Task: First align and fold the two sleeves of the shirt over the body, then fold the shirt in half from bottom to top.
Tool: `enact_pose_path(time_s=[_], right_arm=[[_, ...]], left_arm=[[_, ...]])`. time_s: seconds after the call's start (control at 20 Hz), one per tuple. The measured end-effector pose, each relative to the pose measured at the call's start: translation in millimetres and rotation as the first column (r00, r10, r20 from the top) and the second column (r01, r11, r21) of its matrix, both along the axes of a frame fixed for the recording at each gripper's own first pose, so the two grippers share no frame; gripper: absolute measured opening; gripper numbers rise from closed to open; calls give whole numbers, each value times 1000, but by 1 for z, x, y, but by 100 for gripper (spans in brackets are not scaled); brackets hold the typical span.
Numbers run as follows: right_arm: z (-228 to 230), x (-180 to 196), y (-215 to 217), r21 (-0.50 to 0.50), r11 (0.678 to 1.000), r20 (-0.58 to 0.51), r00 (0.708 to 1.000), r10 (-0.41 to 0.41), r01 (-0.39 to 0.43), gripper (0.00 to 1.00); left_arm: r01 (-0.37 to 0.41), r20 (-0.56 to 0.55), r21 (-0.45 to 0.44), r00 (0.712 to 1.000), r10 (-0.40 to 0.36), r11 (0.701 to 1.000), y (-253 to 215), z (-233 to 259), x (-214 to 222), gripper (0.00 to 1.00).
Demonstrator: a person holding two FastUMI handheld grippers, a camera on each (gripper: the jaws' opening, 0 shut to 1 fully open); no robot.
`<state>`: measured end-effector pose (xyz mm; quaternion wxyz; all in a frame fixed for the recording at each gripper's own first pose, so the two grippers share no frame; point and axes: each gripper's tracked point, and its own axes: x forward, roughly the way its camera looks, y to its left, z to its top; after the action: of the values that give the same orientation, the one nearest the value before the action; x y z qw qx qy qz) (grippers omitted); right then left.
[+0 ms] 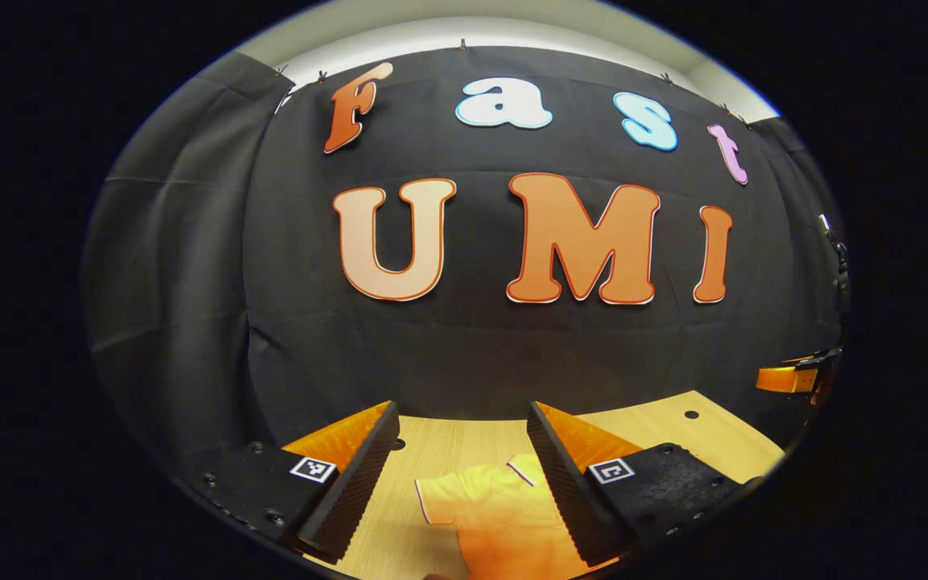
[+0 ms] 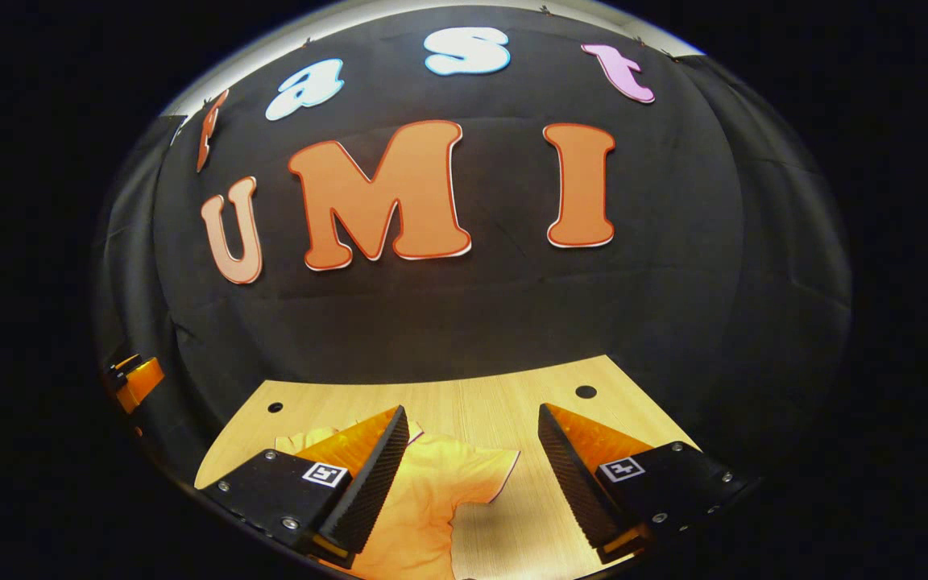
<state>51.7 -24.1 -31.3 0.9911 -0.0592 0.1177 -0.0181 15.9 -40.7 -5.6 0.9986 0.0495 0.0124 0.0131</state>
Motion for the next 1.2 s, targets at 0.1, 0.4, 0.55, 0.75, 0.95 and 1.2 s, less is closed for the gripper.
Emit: enact_pose_path(time_s=[0.1, 0.4, 0.55, 0.75, 0.95, 1.2], right_arm=[[-14, 10, -2, 28, 1000, -81, 997, 6, -4, 98], [-64, 45, -25, 65, 995, -305, 951, -55, 79, 98], [-97, 63, -35, 70, 990, -416, 906, -81, 120, 99], [-140, 91, -48, 37, 984, -512, 849, -130, 174, 99], [-189, 111, -56, 36, 972, -627, 762, -160, 234, 99], [-243, 128, -77, -13, 957, -726, 656, -209, 291, 99]], left_arm=[[-14, 0, 1, 1000, 14, 1000, 5, 0, 1, 98], [-78, -40, -18, 996, 78, 997, 35, -16, 14, 98], [-118, -62, -16, 991, 116, 993, 53, -27, 19, 98], [-160, -118, -3, 980, 158, 987, 71, -50, 35, 98], [-189, -147, 0, 971, 187, 982, 87, -60, 41, 98], [-214, -181, 11, 960, 212, 977, 95, -72, 49, 98]])
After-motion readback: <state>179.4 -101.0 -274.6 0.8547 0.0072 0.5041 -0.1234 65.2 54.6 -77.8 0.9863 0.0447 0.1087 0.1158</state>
